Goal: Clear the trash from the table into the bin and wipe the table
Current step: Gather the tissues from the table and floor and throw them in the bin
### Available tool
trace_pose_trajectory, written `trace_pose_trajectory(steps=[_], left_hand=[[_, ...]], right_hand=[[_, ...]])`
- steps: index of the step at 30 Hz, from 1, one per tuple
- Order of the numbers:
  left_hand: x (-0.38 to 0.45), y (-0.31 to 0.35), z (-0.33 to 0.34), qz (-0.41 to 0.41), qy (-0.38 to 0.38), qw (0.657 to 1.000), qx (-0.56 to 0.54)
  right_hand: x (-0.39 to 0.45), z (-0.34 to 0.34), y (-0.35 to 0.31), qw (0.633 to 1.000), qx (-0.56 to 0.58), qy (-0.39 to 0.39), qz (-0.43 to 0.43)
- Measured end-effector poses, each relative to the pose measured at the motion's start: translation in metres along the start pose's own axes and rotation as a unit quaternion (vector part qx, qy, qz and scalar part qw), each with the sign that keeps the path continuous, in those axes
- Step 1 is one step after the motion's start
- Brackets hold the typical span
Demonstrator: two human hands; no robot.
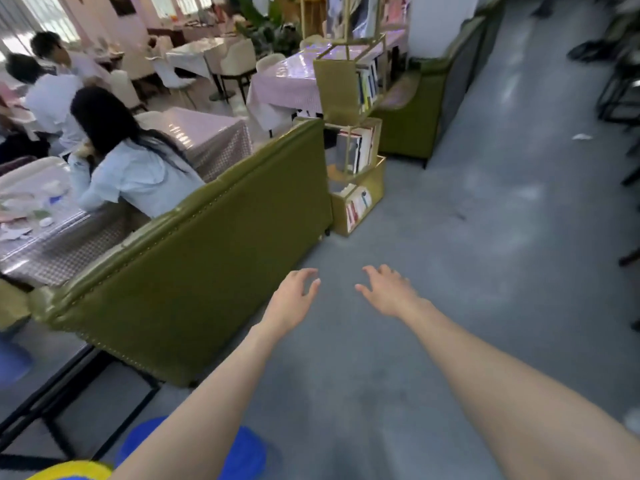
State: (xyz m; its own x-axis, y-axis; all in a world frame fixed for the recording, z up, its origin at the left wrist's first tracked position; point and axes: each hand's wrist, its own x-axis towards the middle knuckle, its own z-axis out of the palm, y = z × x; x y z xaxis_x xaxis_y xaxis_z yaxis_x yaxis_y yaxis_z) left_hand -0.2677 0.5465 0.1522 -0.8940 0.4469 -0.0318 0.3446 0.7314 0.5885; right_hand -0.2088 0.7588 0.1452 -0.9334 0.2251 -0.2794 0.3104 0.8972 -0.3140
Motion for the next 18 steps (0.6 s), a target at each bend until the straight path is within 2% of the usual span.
trace_pose_trajectory(steps=[5,9,14,18], left_hand=[[0.053,0.043,0.036,0.078,-0.012,0.992,0.098],[0.108,0.063,0.065,0.158,-0.021,0.977,0.141],[0.193,0.087,0.101,0.208,-0.034,0.97,0.125],[0.262,0.116,0.12,0.249,-0.073,0.96,0.102]], right_hand=[[0.023,-0.022,0.057,0.998,0.012,0.05,0.048],[0.05,-0.033,0.099,0.993,0.013,0.059,0.099],[0.084,-0.056,0.154,0.982,0.004,0.071,0.175],[0.111,-0.088,0.185,0.968,0.005,0.087,0.234]])
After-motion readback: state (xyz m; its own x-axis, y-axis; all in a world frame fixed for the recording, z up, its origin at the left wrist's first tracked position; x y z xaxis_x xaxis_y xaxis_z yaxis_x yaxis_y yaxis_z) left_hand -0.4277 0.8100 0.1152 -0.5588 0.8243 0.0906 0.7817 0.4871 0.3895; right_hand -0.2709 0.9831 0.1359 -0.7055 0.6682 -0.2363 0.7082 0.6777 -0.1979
